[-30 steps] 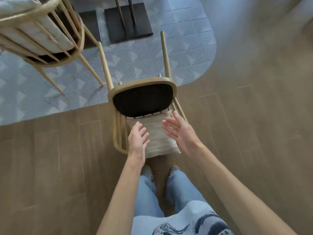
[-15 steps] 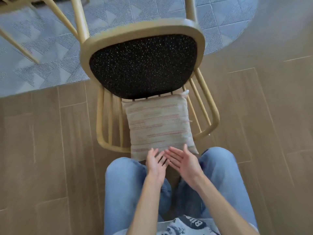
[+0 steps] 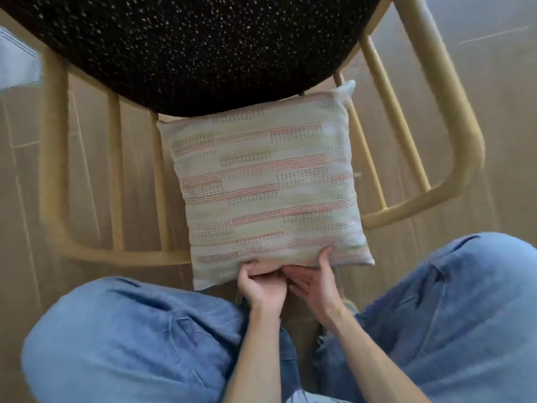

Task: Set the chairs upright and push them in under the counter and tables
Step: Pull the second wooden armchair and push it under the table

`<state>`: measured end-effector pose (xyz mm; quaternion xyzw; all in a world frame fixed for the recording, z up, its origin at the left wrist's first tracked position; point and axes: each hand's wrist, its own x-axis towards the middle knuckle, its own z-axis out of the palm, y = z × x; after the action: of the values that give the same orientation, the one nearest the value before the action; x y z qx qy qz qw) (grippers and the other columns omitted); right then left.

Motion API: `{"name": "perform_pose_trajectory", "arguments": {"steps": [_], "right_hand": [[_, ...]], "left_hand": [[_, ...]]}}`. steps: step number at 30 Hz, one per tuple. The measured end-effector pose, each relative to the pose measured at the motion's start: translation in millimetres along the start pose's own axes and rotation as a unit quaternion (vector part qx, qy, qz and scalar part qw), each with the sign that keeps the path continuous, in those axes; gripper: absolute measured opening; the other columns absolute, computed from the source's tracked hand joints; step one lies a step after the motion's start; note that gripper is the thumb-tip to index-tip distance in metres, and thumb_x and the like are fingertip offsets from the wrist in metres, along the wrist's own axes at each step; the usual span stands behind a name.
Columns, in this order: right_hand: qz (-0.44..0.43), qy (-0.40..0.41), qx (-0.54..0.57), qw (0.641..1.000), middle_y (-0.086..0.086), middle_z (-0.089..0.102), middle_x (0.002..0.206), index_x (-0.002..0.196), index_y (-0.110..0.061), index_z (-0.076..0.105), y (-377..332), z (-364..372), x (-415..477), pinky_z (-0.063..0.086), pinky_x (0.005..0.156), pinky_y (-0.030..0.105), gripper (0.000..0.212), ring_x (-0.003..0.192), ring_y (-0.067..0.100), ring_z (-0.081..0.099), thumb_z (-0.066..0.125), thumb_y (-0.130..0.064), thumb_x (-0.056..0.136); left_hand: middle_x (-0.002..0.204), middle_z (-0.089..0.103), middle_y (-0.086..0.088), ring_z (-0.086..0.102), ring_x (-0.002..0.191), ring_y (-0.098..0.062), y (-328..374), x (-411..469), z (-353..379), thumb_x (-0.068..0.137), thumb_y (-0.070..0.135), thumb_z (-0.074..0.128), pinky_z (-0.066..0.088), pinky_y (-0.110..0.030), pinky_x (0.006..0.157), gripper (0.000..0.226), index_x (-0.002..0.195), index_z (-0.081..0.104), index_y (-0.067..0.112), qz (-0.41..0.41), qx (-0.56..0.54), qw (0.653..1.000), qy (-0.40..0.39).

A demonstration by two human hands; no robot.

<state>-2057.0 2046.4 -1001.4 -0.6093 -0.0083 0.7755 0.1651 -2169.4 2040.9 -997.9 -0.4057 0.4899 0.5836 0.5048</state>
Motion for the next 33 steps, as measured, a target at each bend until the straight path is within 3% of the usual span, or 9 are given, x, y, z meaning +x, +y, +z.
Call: {"name": "perform_pose_trajectory", "arguments": {"steps": [6,10,16,19,22,24,26,29,33], "right_hand": [[-0.030,0.044,0.052,0.997,0.011,0.068,0.118,0.124,-0.016,0.059,6.2,-1.2,2.8,0.047,0.093,0.038,0.098,0.111,0.024,0.064,0.044,-0.091,0.063],[-0.095,0.031,0.119,0.988,-0.003,0.065,0.126,0.127,-0.029,0.057,-4.0,-8.9,10.5,0.041,0.095,0.036,0.079,0.122,0.022,0.056,0.074,-0.070,0.061],[-0.125,-0.046,0.184,0.974,0.003,0.060,0.134,0.131,-0.024,0.056,-19.2,-14.7,19.2,0.037,0.107,0.041,0.078,0.124,0.023,0.055,0.087,-0.042,0.062],[-0.130,-0.047,0.195,0.971,0.003,0.059,0.134,0.135,-0.023,0.052,-21.4,-10.8,17.1,0.035,0.110,0.044,0.090,0.125,0.023,0.054,0.090,-0.044,0.056],[-0.162,-0.058,0.219,0.960,0.008,0.052,0.141,0.141,-0.020,0.046,-28.2,-3.2,8.4,0.034,0.110,0.049,0.090,0.130,0.029,0.049,0.086,-0.042,0.064],[-0.159,-0.058,0.239,0.956,0.008,0.052,0.141,0.141,-0.022,0.046,-35.6,3.2,-8.9,0.034,0.110,0.050,0.091,0.130,0.029,0.048,0.087,-0.043,0.063],[-0.148,-0.064,0.224,0.961,0.007,0.054,0.140,0.141,-0.023,0.045,-46.0,13.3,-40.2,0.035,0.109,0.047,0.094,0.129,0.028,0.049,0.088,-0.046,0.060],[-0.139,-0.069,0.197,0.968,0.005,0.055,0.139,0.143,-0.024,0.042,-65.5,36.1,-99.3,0.036,0.109,0.042,0.105,0.128,0.025,0.051,0.088,-0.053,0.053],[-0.127,-0.058,0.179,0.974,0.004,0.059,0.135,0.140,-0.020,0.047,-104.5,77.5,-186.1,0.038,0.104,0.036,0.104,0.122,0.020,0.056,0.089,-0.052,0.050]], "left_hand": [[0.107,0.064,-0.015,0.054,0.107,-0.037,3.3,10.4,-16.8,0.065,0.013,0.060,0.038,-0.048,0.103,0.038,0.103,0.065,0.016,-0.018,0.009,0.998,-0.060],[0.103,0.067,-0.011,0.056,0.109,-0.035,17.3,19.0,-15.9,0.059,0.002,0.061,0.036,-0.052,0.107,0.047,0.102,0.068,0.016,0.063,0.011,0.996,-0.068],[0.099,0.071,-0.008,0.057,0.112,-0.031,28.4,25.2,-25.4,0.064,0.002,0.066,0.037,-0.043,0.110,0.024,0.082,0.076,0.014,0.052,0.055,0.995,-0.069],[0.105,0.070,-0.006,0.059,0.112,-0.029,36.2,23.6,-22.4,0.057,0.000,0.071,0.037,-0.041,0.110,0.041,0.094,0.075,0.017,0.061,0.093,0.991,-0.080],[0.122,0.064,-0.008,0.056,0.121,-0.030,35.8,15.3,-18.8,0.045,0.001,0.084,0.038,-0.040,0.109,0.081,0.123,0.064,0.016,0.072,0.099,0.987,-0.104],[0.127,0.063,-0.010,0.059,0.118,-0.029,40.0,-8.4,-12.9,0.042,0.003,0.090,0.048,-0.038,0.099,0.095,0.132,0.058,0.012,0.056,0.110,0.986,-0.114],[0.119,0.068,-0.009,0.065,0.108,-0.026,48.6,-41.8,-6.3,0.049,0.005,0.089,0.053,-0.034,0.089,0.085,0.128,0.061,0.013,0.047,0.124,0.985,-0.106],[0.122,0.067,-0.009,0.059,0.116,-0.026,68.3,-106.0,12.8,0.066,0.008,0.078,0.040,-0.036,0.107,0.066,0.129,0.061,0.012,0.042,0.123,0.987,-0.096],[0.109,0.068,-0.009,0.063,0.100,-0.024,94.1,-205.3,54.5,0.072,0.017,0.077,0.041,-0.034,0.097,0.031,0.102,0.073,0.011,0.027,0.121,0.984,-0.125]]}}
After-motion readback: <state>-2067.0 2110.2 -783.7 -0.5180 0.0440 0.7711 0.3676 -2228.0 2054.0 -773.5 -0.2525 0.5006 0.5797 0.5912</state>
